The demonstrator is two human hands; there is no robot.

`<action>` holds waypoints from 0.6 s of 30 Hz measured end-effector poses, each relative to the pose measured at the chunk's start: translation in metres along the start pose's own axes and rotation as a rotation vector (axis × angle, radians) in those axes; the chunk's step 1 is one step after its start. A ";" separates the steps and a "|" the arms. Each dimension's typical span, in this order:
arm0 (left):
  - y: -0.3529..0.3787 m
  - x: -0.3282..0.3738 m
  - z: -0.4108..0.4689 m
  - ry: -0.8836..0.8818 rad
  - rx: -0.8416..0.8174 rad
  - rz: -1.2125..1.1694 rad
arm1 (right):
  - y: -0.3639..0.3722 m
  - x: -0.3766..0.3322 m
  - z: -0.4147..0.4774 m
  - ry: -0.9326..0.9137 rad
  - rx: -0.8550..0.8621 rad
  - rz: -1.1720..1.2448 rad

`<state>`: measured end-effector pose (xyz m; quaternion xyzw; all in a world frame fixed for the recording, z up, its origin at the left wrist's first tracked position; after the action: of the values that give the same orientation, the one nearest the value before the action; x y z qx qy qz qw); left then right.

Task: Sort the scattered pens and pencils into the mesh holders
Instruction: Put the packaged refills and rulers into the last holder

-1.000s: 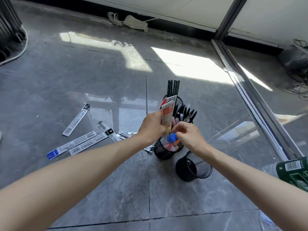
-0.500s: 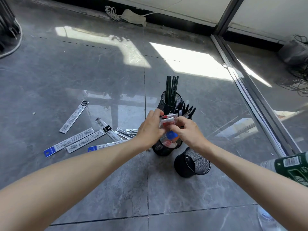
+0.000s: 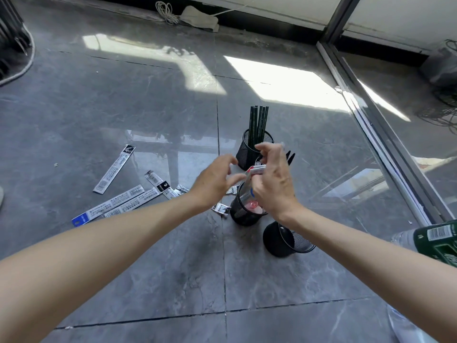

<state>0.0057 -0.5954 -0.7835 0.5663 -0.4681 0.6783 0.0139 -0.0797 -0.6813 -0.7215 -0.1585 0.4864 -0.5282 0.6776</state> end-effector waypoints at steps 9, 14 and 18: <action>-0.044 -0.128 -0.034 -0.263 -0.147 0.521 | 0.089 -0.044 -0.004 0.032 -0.409 0.106; -0.040 -0.144 -0.057 -0.185 -0.205 0.749 | 0.145 -0.025 -0.022 0.078 -0.833 -0.231; -0.036 -0.151 -0.062 -0.240 -0.260 0.755 | 0.167 -0.007 -0.023 0.151 -0.963 -0.361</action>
<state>0.0329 -0.4576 -0.8739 0.4237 -0.7228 0.5001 -0.2189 -0.0051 -0.6029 -0.8506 -0.4950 0.6869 -0.3630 0.3890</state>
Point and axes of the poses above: each hand's wrist, its own z-axis towards the middle knuckle, its own y-axis out of the palm, x = y × z, the point moved 7 cm from there along z, towards the middle knuckle, and after that the axes turned 8 degrees about -y, right-handed, at the moved point
